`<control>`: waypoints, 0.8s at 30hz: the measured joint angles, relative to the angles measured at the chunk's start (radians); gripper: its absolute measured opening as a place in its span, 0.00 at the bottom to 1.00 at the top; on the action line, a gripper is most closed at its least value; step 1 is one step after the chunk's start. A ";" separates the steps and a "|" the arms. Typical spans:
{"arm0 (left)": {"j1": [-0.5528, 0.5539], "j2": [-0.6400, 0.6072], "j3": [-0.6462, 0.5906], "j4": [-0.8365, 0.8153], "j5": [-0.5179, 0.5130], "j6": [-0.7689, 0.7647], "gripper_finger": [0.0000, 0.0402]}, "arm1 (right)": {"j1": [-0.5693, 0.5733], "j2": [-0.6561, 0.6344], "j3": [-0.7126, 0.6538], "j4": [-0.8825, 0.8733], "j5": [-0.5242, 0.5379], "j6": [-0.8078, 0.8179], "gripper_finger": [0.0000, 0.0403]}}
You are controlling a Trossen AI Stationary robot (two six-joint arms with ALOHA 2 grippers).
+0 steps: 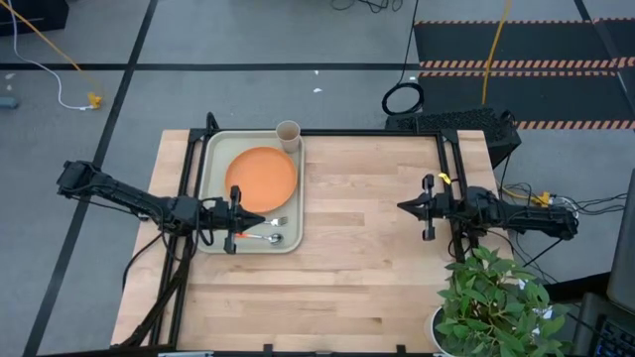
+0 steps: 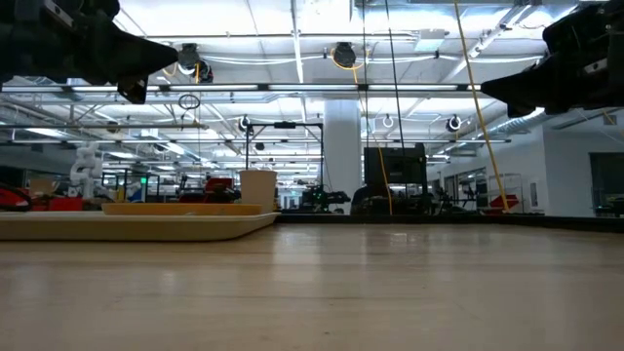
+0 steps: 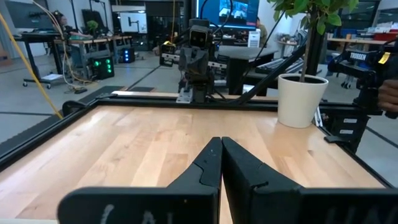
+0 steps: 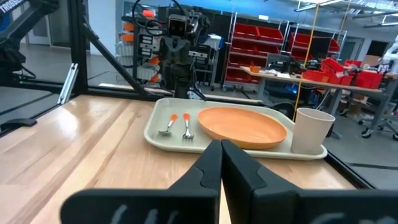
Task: Pick and place plate/cup/fork/spoon on tray
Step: Return to Home Position
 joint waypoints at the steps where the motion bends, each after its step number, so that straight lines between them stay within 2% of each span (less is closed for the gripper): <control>1: 0.000 0.000 0.000 -0.002 0.000 0.000 0.04 | 0.000 0.001 0.000 -0.009 0.000 0.000 0.00; 15: 0.006 0.000 0.000 -0.081 0.000 0.051 0.04 | 0.000 0.003 0.000 -0.019 0.002 0.003 0.00; 21: 0.038 -0.001 -0.099 -0.016 -0.001 0.044 0.04 | 0.000 0.003 0.000 0.003 0.002 0.003 0.00; 24: 0.054 -0.001 -0.103 -0.034 0.009 0.027 0.04 | 0.000 0.003 0.000 0.031 0.004 0.003 0.00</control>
